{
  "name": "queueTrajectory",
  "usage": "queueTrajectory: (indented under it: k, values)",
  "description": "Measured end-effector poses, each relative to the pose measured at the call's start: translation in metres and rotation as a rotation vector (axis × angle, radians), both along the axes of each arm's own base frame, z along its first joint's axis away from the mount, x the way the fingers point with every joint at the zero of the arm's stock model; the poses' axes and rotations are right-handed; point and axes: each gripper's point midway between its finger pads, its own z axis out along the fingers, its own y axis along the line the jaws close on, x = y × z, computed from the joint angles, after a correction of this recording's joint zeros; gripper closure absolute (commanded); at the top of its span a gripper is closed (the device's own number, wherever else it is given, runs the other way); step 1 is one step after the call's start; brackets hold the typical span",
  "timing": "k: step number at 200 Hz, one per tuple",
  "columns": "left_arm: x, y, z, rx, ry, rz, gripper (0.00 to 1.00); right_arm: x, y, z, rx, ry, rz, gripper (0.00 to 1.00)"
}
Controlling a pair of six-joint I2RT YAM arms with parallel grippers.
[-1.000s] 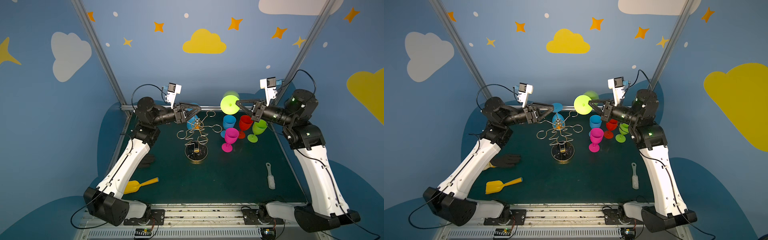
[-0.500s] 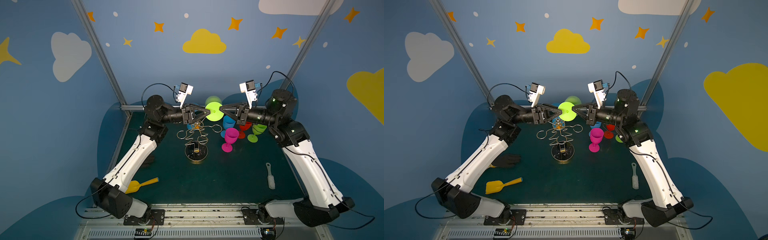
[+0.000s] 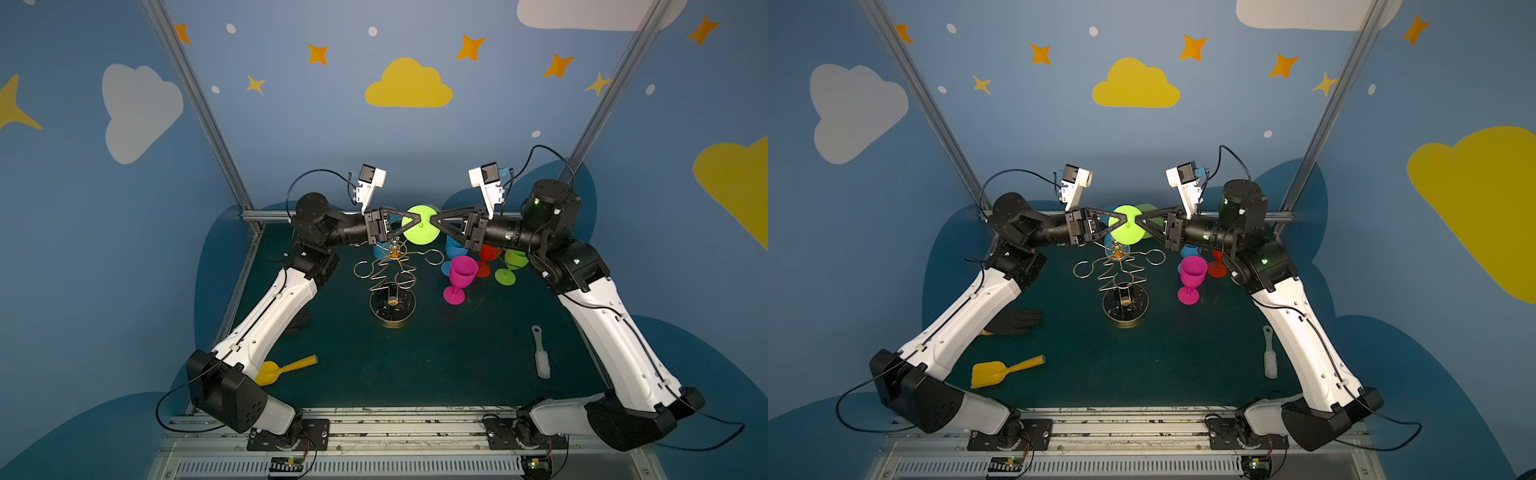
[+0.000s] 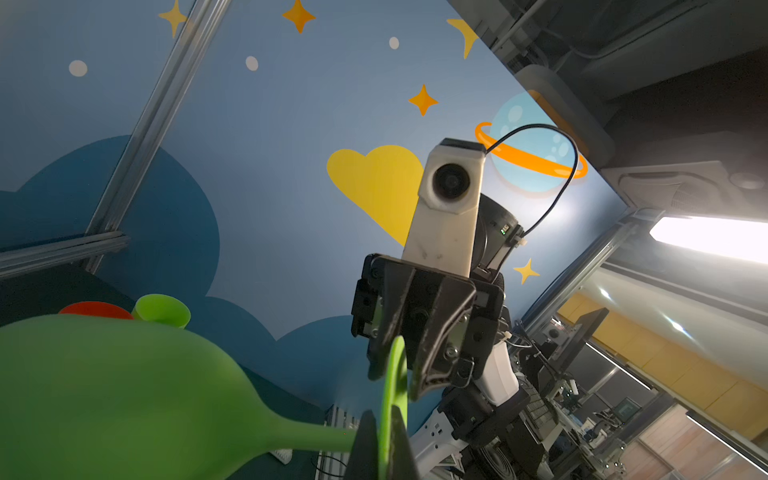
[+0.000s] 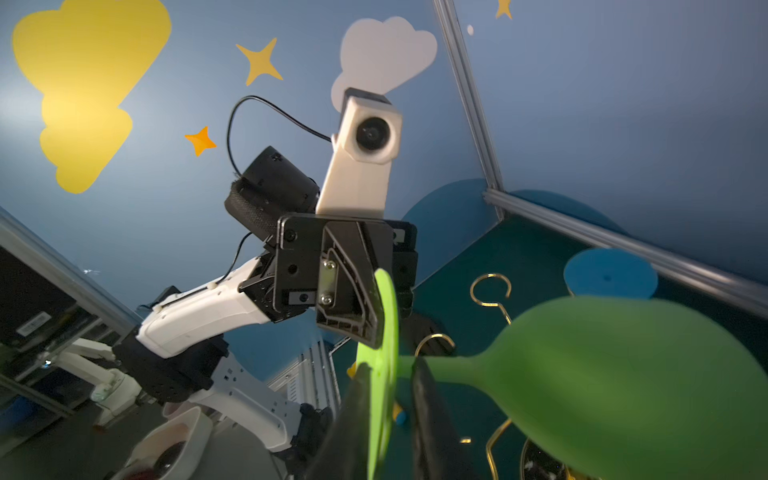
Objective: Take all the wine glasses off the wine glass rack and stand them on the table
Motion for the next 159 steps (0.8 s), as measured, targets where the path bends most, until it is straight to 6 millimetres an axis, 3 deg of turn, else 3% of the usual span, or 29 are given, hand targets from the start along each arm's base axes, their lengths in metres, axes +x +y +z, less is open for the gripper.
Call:
queueTrajectory:
  k: [45,66,111,159]
  values:
    - [0.006,0.0,0.003,-0.023,0.103,0.022,0.97,-0.006,-0.035,-0.023,-0.063,-0.135,-0.163,0.26]
    - [0.007,0.001,0.007,-0.03,0.131,0.031,0.97,-0.007,-0.053,-0.033,-0.098,-0.232,-0.244,0.15]
    - [0.007,0.003,0.014,-0.048,0.183,0.034,0.97,0.015,-0.059,-0.056,-0.178,-0.382,-0.333,0.1]
    - [0.009,0.004,0.014,-0.056,0.241,0.035,0.97,0.033,-0.045,-0.062,-0.202,-0.524,-0.308,0.09]
